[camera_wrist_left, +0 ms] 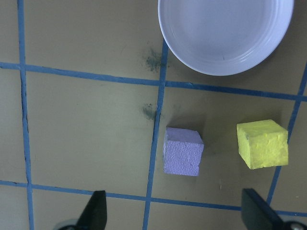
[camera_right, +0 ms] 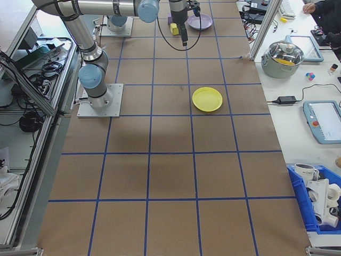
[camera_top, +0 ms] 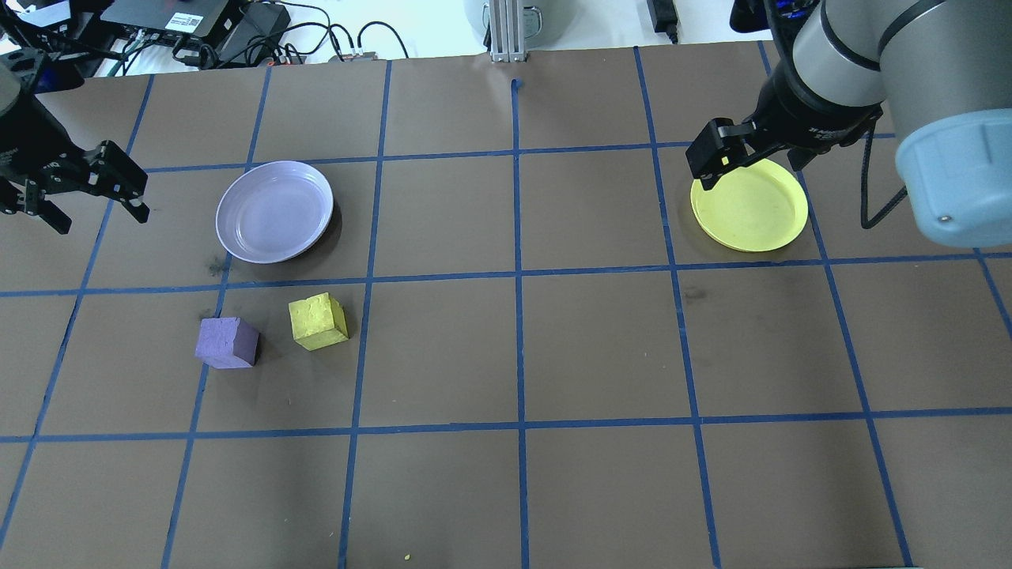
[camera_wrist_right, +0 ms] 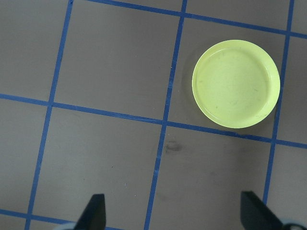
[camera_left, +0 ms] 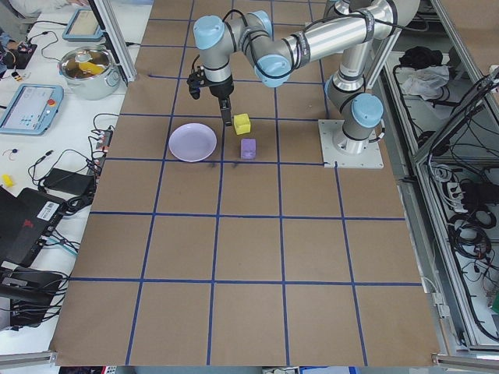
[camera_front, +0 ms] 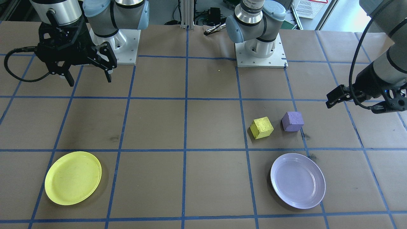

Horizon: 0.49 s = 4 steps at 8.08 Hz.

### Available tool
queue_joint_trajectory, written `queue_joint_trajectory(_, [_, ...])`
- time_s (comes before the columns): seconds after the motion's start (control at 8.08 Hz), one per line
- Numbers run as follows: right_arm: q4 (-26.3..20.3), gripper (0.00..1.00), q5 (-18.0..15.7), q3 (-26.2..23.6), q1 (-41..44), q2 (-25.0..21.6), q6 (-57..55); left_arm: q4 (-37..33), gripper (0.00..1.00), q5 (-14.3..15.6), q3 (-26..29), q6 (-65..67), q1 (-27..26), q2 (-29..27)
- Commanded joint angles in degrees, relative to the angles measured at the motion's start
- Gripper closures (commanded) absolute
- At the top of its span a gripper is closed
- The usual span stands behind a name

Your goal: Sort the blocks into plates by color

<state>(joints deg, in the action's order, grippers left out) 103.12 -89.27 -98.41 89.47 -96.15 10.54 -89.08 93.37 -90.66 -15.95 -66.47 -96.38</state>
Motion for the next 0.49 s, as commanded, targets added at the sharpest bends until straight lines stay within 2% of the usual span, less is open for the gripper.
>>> queue_joint_trajectory(0.0, [-0.02, 0.0, -0.11, -0.03, 0.0, 0.09, 0.0, 1.18, 0.0, 1.2, -6.69, 0.04, -0.07, -2.22])
queue_joint_trajectory(0.12, [-0.02, 0.0, -0.03, -0.03, 0.0, 0.0, 0.0, 4.32, 0.0, 1.2, -9.6, -0.22, -0.06, -1.54])
queue_joint_trajectory(0.37, [-0.02, 0.0, 0.06, -0.03, 0.0, 0.0, -0.09, 5.05, 0.0, 1.37, -14.09, -2.22, 0.55, -3.27])
